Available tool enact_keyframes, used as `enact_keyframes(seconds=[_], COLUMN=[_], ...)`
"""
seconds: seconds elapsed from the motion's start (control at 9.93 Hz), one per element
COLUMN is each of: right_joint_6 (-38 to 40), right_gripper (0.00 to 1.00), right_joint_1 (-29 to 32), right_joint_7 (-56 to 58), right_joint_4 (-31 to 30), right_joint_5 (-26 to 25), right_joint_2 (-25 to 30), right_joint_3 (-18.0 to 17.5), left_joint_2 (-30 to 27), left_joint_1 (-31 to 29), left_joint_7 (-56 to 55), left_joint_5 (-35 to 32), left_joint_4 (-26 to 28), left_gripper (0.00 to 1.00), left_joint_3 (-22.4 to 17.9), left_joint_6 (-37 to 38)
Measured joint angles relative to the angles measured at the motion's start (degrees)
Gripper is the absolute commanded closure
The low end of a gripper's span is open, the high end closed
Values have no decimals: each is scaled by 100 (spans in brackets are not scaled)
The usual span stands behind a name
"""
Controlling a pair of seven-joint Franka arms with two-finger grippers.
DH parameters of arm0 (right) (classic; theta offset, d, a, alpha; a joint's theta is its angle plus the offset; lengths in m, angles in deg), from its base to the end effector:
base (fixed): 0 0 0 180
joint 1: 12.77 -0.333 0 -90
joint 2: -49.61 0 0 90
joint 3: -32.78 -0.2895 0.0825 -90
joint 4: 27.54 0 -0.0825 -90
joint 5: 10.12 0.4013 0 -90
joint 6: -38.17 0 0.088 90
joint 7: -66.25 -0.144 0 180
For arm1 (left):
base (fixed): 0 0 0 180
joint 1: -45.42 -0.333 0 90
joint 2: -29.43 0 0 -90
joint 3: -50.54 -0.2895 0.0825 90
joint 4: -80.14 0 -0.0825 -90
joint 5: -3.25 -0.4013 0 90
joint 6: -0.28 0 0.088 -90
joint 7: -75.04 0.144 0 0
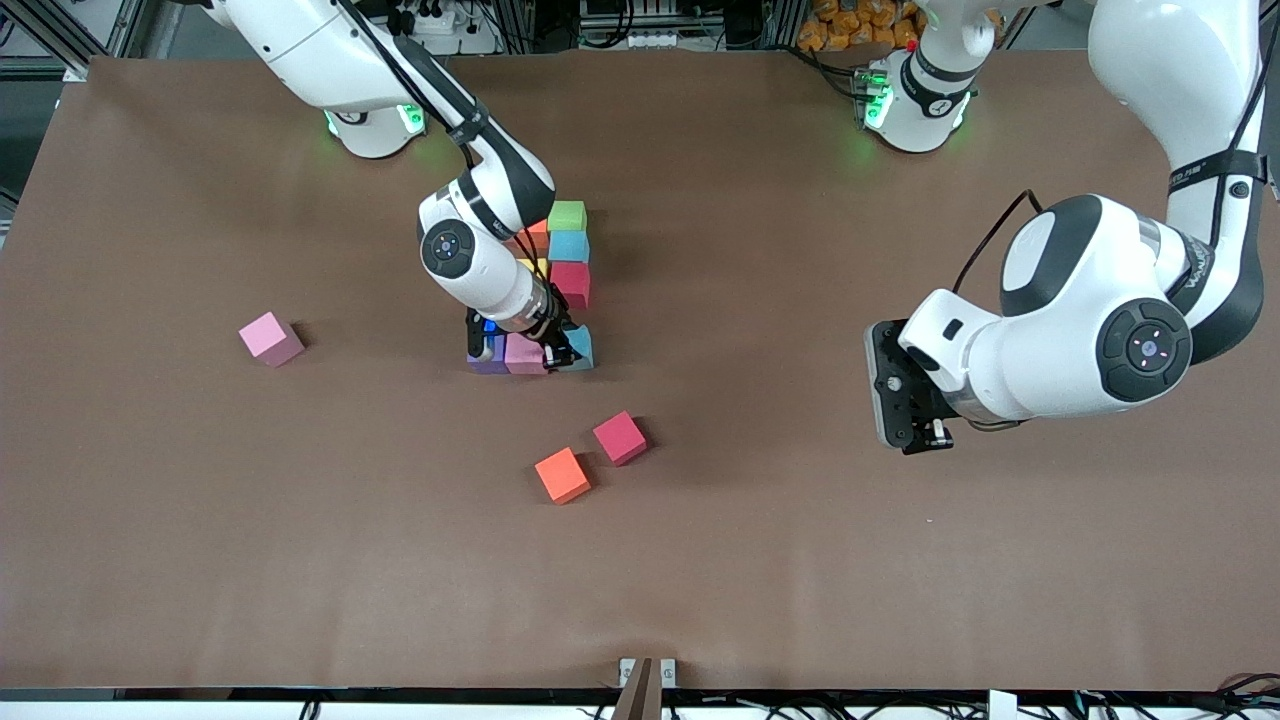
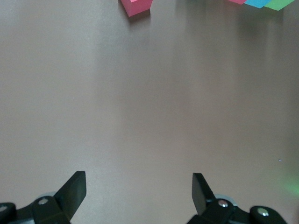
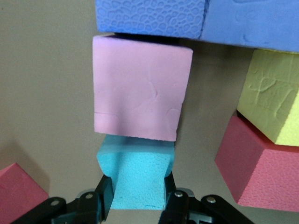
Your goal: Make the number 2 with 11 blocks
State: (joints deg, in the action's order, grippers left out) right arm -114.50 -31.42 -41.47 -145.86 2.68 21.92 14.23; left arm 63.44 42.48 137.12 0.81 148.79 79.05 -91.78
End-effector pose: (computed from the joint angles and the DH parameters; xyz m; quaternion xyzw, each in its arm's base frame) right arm 0.4826 0.3713 0.1462 -0.7346 0.6629 0.1049 0.0997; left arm 0.6583 -0.2305 0.3984 0.7334 -0.6674 -0.0190 0.1281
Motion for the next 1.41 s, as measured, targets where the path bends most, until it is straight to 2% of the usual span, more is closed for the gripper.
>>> enact_keyframes(seconds=[1.41], right_joint_6=[-2], right_gripper=[100], right_joint_1=[5], right_joint_7=[-6], right_joint_4=[-45], right_joint_5=[-31], right_joint_2=[49], right_joint_3=[84], left_joint_2=[0], left_joint_1=[-10], left_joint_7=[139], left_joint_5=[0], left_joint_4=[25], left_gripper=[0], left_joint_3=[1], left_joint_6=[4])
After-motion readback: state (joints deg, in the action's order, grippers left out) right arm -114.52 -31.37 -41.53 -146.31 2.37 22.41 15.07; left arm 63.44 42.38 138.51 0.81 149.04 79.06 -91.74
